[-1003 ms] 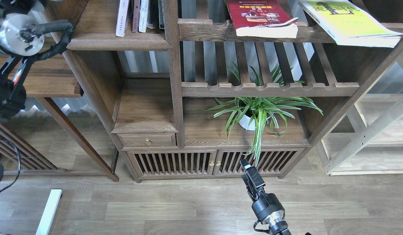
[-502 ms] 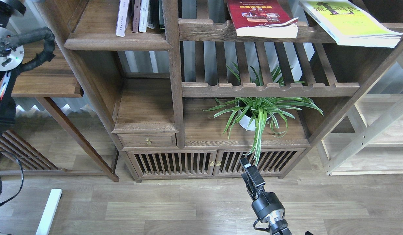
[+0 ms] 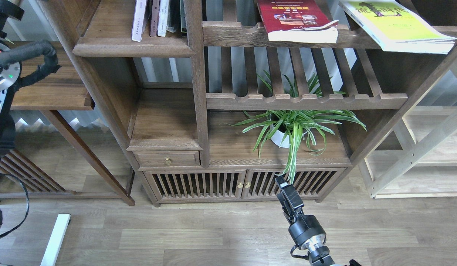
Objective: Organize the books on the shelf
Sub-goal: 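Withdraw the left gripper down and away from the upper shelf, then lower the left gripper in front of the shelf and raise the right gripper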
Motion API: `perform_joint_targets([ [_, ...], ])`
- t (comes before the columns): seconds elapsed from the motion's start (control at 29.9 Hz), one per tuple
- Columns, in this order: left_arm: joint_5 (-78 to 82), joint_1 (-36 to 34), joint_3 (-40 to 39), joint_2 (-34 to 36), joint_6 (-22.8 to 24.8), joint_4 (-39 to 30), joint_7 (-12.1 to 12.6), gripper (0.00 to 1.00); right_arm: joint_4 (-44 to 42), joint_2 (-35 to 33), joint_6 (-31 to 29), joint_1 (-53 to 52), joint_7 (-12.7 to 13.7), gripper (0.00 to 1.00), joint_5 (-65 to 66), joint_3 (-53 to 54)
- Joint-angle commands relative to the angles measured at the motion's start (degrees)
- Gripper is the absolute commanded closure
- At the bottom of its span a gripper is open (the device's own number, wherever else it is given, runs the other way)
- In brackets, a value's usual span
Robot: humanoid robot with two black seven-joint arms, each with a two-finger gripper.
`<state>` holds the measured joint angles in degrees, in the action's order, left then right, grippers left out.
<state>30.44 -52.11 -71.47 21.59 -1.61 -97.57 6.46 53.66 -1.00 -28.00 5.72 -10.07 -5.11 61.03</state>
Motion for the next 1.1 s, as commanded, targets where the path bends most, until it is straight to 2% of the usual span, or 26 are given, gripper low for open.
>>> perform_joint_targets([
  [0.0, -0.64, 0.78, 0.02, -0.06, 9.31, 0.53, 0.48, 0.02, 0.22, -0.05, 0.00, -0.18, -0.13, 0.01, 0.01, 0.23],
  [0.1, -3.45, 1.30, 0.02, -0.41, 13.29, 0.71, 0.66, 0.02, 0.22, -0.66, 0.00, -0.44, -0.04, 0.01, 0.01, 0.93],
  [0.33, -12.41, 4.46, -1.21, -0.41, 14.53, 0.80, 0.66, 0.02, 0.31, -2.69, 0.00, 0.17, 0.05, 0.01, -0.52, 1.38],
  [0.53, -13.48, 9.03, -2.62, -0.41, 19.27, 1.50, 0.66, 0.02, 0.66, -2.95, 0.00, 0.17, 0.31, 0.01, -0.70, 1.38],
  [0.7, -13.91, 13.69, -3.85, -1.11, 21.11, 1.59, 0.75, 0.02, 1.01, -3.13, 0.00, 0.17, 0.40, 0.01, -0.70, 1.38],
  [0.84, -14.62, 17.03, -5.51, -5.93, 23.66, 2.81, -0.48, 0.02, 1.10, -2.95, 0.00, 0.17, 0.40, 0.01, -0.70, 1.29],
  [0.97, -16.37, 19.84, -9.03, -12.61, 27.00, 5.36, -0.48, 0.03, 2.33, -2.86, 0.00, -0.18, 0.40, 0.01, -0.70, 1.29],
  [1.07, -17.16, 21.60, -9.56, -13.86, 27.89, 6.86, -0.40, 0.03, 2.77, -2.69, 0.00, -0.79, 0.48, 0.01, -0.96, 1.55],
])
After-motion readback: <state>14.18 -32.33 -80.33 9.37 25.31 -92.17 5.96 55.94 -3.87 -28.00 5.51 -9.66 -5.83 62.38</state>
